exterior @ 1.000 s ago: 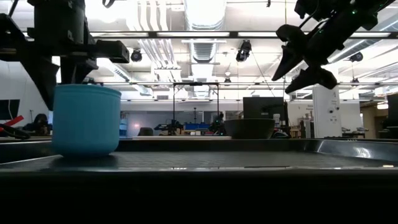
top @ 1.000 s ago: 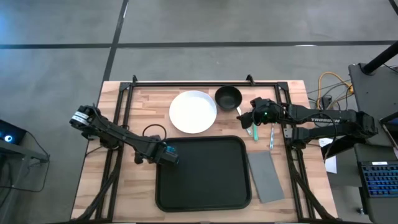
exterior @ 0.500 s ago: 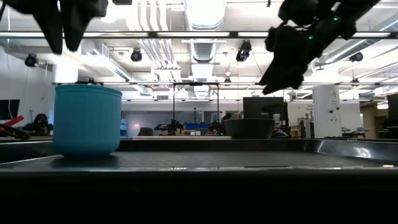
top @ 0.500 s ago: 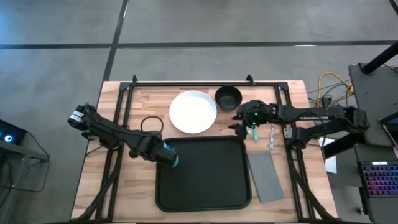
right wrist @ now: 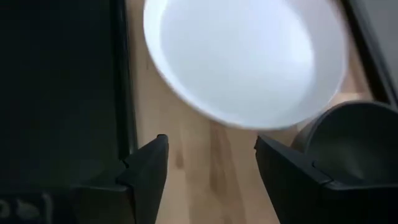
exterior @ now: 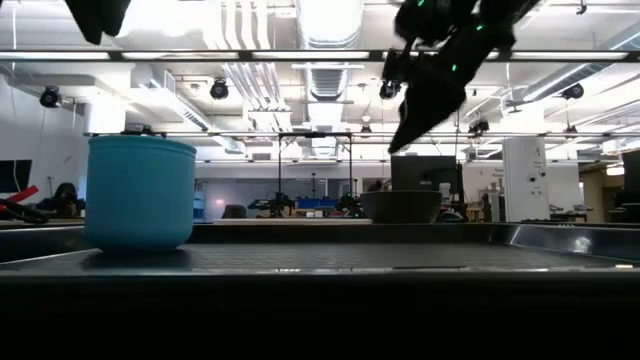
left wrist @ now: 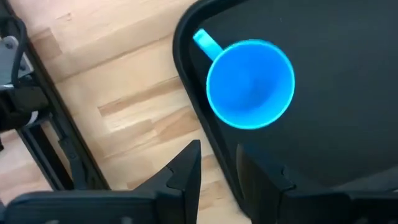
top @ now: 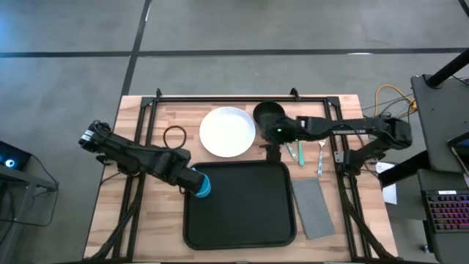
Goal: Set up tray
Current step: Put the plate on top of the tray
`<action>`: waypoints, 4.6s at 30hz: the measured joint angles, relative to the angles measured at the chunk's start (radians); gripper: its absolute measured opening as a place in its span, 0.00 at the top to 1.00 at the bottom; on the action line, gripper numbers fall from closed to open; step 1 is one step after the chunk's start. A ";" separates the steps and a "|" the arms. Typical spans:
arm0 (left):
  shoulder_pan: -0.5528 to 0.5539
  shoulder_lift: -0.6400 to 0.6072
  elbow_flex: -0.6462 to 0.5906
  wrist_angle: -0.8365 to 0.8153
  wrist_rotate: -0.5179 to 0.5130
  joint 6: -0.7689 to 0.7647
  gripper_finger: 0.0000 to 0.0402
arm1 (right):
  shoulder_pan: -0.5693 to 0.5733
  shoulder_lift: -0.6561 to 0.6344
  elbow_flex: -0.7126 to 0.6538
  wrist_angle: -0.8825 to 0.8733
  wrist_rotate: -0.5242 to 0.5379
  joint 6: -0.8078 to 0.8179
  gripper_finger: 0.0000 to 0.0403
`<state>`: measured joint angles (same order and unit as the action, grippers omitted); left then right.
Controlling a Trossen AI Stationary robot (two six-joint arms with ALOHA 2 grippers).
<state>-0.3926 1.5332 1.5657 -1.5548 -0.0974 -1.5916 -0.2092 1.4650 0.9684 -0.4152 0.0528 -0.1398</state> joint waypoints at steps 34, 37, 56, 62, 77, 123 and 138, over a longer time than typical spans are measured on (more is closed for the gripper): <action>-0.089 -0.357 -0.386 0.059 -0.360 -0.222 0.79 | 0.019 0.510 0.348 -0.128 -0.034 -0.487 0.43; -0.090 -0.359 -0.399 0.066 -0.361 -0.228 0.79 | 0.023 0.549 0.360 -0.132 -0.023 -0.503 0.43; -0.090 -0.355 -0.415 0.071 -0.368 -0.198 0.79 | 0.007 0.582 0.380 -0.132 -0.058 -0.339 0.79; -0.090 -0.355 -0.415 0.070 -0.369 -0.198 0.79 | 0.006 0.612 0.390 -0.130 -0.053 -0.252 0.88; -0.090 -0.355 -0.417 0.070 -0.388 -0.198 0.79 | 0.031 0.539 0.610 -0.307 -0.098 -0.251 0.98; -0.387 -0.153 -0.403 0.549 -0.432 -0.071 0.79 | 0.880 0.665 0.748 -0.448 0.187 0.303 0.98; -0.388 -0.165 -0.403 0.572 -0.439 -0.071 0.79 | 0.862 0.678 0.753 -0.392 0.065 0.169 0.97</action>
<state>-0.7803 1.3678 1.1622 -0.9833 -0.5362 -1.6623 0.6523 2.1433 1.7212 -0.8075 0.1181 0.0297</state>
